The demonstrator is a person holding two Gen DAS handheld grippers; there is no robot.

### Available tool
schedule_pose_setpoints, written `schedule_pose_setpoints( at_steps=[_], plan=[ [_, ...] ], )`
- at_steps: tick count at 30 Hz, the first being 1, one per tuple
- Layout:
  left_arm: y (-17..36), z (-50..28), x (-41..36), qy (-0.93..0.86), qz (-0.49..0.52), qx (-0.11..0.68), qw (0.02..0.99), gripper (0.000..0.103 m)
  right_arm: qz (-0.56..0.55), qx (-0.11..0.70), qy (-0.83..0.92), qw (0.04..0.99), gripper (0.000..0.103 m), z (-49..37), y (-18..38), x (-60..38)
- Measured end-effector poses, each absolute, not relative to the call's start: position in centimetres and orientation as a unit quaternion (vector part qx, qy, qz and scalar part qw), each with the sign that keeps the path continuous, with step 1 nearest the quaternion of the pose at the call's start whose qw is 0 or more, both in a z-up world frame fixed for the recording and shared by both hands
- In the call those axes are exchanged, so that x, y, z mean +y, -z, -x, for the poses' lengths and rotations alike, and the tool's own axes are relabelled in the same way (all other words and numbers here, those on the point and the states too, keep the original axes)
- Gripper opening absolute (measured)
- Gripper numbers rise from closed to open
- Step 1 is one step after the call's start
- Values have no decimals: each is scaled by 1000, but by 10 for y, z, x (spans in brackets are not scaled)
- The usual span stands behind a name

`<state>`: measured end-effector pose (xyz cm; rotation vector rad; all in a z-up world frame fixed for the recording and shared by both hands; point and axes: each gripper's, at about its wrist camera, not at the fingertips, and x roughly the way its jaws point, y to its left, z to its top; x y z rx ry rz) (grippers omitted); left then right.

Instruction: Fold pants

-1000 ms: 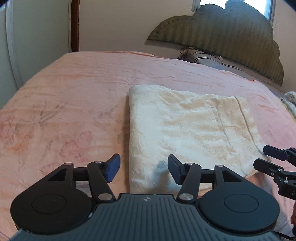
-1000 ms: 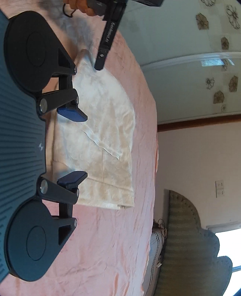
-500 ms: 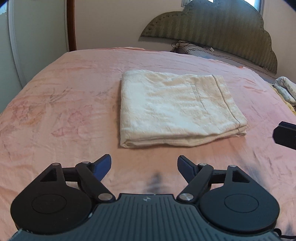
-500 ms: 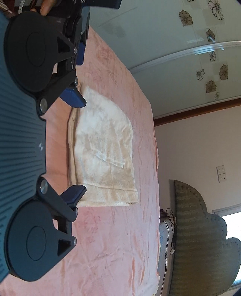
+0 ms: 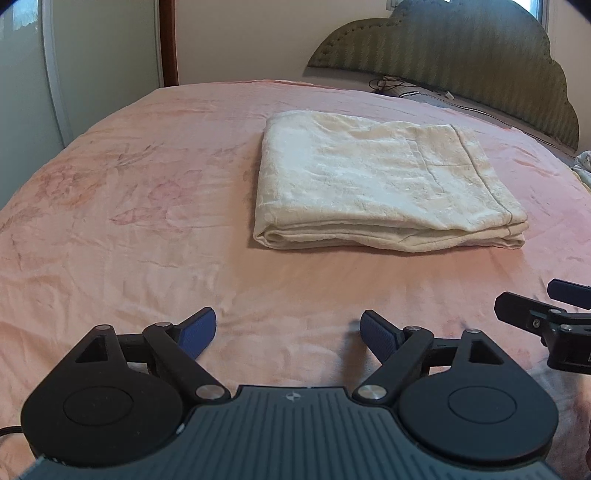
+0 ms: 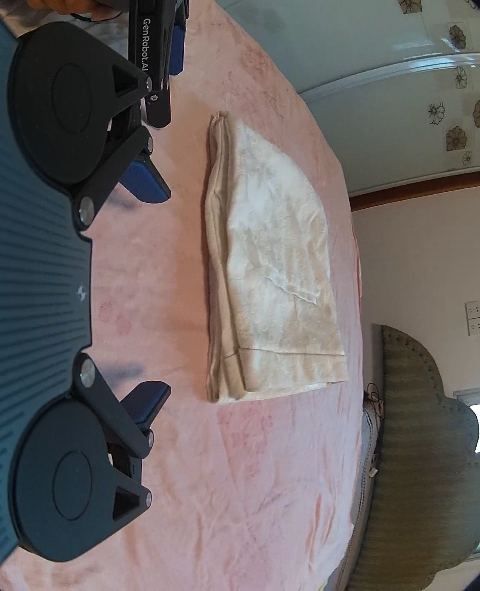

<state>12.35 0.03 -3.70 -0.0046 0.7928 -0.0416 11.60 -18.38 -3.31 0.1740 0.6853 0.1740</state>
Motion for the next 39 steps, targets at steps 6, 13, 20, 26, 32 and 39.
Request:
schedule_pose_setpoints(
  at_steps=[6, 13, 20, 26, 32, 39],
  plan=[
    [42, -124, -1, 21, -8, 375, 927, 92, -71, 341, -80, 934, 103, -118, 46, -183],
    [47, -124, -2, 20, -13, 362, 932, 96, -73, 346, -80, 932, 103, -119, 52, -186],
    [52, -124, -4, 15, -18, 348, 937, 100, -46, 342, -81, 935, 103, -117, 55, -178],
    [55, -126, -1, 17, -13, 345, 938, 102, -38, 343, -78, 935, 103, -118, 57, -175],
    [56, -125, -4, 16, -22, 339, 940, 102, -28, 345, -74, 935, 103, -119, 57, -172],
    [57, -125, -3, 18, -19, 338, 941, 103, -29, 344, -73, 936, 103, -119, 58, -173]
  ],
)
